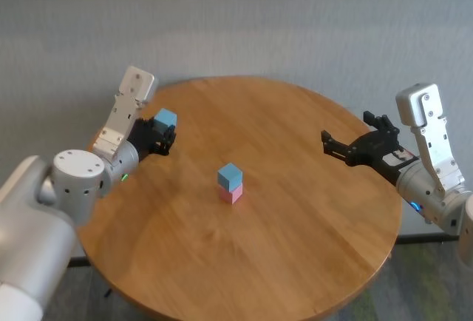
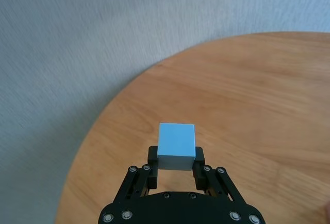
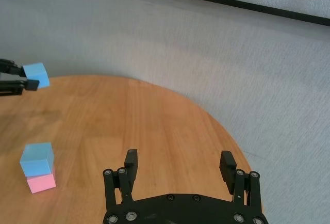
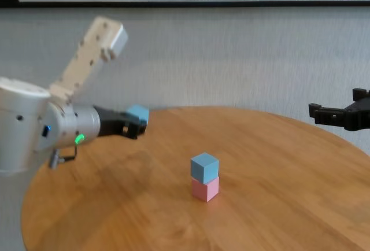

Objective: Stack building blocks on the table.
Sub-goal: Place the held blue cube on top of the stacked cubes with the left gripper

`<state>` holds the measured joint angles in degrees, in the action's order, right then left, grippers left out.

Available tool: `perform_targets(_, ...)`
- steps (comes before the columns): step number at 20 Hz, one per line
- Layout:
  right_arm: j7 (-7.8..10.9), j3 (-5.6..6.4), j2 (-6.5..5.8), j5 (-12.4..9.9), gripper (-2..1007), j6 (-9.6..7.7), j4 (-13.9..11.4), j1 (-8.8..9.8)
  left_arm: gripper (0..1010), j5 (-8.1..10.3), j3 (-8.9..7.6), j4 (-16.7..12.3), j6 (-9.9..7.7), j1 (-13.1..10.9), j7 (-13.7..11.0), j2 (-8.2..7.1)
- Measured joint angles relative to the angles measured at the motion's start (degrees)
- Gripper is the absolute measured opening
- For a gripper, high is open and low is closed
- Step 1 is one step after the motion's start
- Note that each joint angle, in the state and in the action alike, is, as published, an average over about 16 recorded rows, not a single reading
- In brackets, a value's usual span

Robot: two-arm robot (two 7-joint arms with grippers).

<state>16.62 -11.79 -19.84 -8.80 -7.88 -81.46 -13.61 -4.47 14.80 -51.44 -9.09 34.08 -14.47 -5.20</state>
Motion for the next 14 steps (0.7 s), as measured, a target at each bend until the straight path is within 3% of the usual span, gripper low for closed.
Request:
perform_targets(7,0.00,0.00,0.00,0.0,1005,0.00,0.0,0.00,402,-0.33,1.33,-18.9,-5.77,-8.3,-1.4,-3.38)
perform_targets(11,0.00,0.00,0.00,0.0,1005,0.00,0.0,0.00,402,-0.64,2.27,-26.7,-8.82,-11.8,-2.0,-4.77)
perform_targets(14,0.00,0.00,0.00,0.0,1005,0.00,0.0,0.00,402,-1.04,3.09,-31.0,-10.94,-13.5,-2.3,-5.26)
